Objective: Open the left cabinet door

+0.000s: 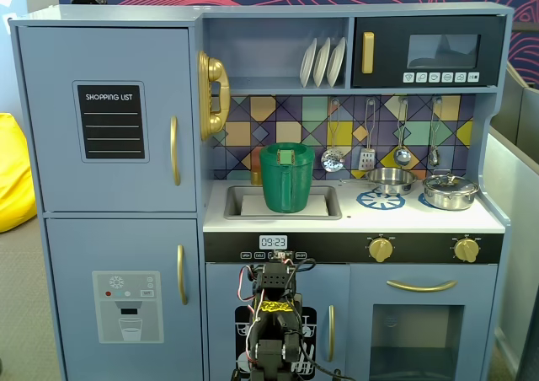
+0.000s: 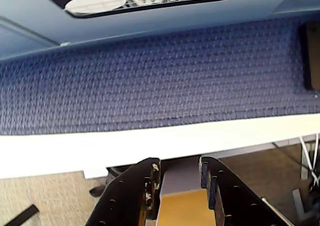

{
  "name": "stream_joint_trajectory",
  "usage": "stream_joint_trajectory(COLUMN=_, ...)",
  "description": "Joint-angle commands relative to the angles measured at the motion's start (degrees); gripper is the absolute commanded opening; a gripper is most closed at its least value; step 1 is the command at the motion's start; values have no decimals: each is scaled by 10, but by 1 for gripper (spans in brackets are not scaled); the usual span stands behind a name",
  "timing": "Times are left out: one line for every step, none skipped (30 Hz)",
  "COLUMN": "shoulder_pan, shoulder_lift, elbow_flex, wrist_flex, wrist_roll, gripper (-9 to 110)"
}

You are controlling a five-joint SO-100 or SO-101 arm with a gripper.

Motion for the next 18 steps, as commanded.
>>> stream_joint_trajectory(shoulder_pan=-33, shoulder_lift=-2, elbow_flex=-4, wrist_flex=4, wrist_roll=12, gripper=1)
stream_joint_trajectory(shoulder_pan=-45, shoulder_lift=-2, elbow_flex=-10, wrist_flex=-30, wrist_roll=21, gripper=1)
stream_joint_trajectory(shoulder_pan=-60, shoulder_lift=-2, elbow_flex=-18, wrist_flex=-65, wrist_roll=33, gripper=2)
stream_joint_trajectory(shoulder_pan=-76, shoulder_lift=-3, elbow_flex=-32, wrist_flex=-99, wrist_roll=40, gripper=3)
stream_joint_trajectory(shoulder_pan=-95, shoulder_lift=-4, elbow_flex=-43, wrist_flex=-140, wrist_roll=42, gripper=4)
stream_joint_trajectory(shoulder_pan=-113, shoulder_lift=-6, elbow_flex=-54, wrist_flex=-178, wrist_roll=29, gripper=4)
stream_joint_trajectory(shoulder_pan=-131, shoulder_lift=-11, elbow_flex=-68, wrist_flex=-214, wrist_roll=13, gripper=4)
stream_joint_trajectory(shoulder_pan=-148, shoulder_lift=-19, elbow_flex=-80, wrist_flex=-250, wrist_roll=-2, gripper=4)
stream_joint_trajectory(shoulder_pan=-164, shoulder_lift=-30, elbow_flex=-96, wrist_flex=-287, wrist_roll=-7, gripper=4)
stream_joint_trajectory(shoulder_pan=-182, shoulder_lift=-45, elbow_flex=-114, wrist_flex=-319, wrist_roll=-3, gripper=5)
stream_joint_trajectory(shoulder_pan=-201, shoulder_lift=-62, elbow_flex=-140, wrist_flex=-340, wrist_roll=0, gripper=6)
stream_joint_trajectory(shoulder_pan=-221, shoulder_lift=-80, elbow_flex=-168, wrist_flex=-354, wrist_roll=1, gripper=7)
stream_joint_trajectory(shoulder_pan=-242, shoulder_lift=-96, elbow_flex=-195, wrist_flex=-365, wrist_roll=-2, gripper=8)
stream_joint_trajectory(shoulder_pan=-263, shoulder_lift=-111, elbow_flex=-223, wrist_flex=-373, wrist_roll=-3, gripper=9)
stream_joint_trajectory(shoulder_pan=-280, shoulder_lift=-127, elbow_flex=-253, wrist_flex=-374, wrist_roll=-7, gripper=9)
stream_joint_trajectory(shoulder_pan=-296, shoulder_lift=-144, elbow_flex=-283, wrist_flex=-374, wrist_roll=-15, gripper=9)
stream_joint_trajectory(shoulder_pan=-309, shoulder_lift=-163, elbow_flex=-312, wrist_flex=-374, wrist_roll=-27, gripper=10)
stream_joint_trajectory(shoulder_pan=-320, shoulder_lift=-182, elbow_flex=-339, wrist_flex=-374, wrist_roll=-46, gripper=10)
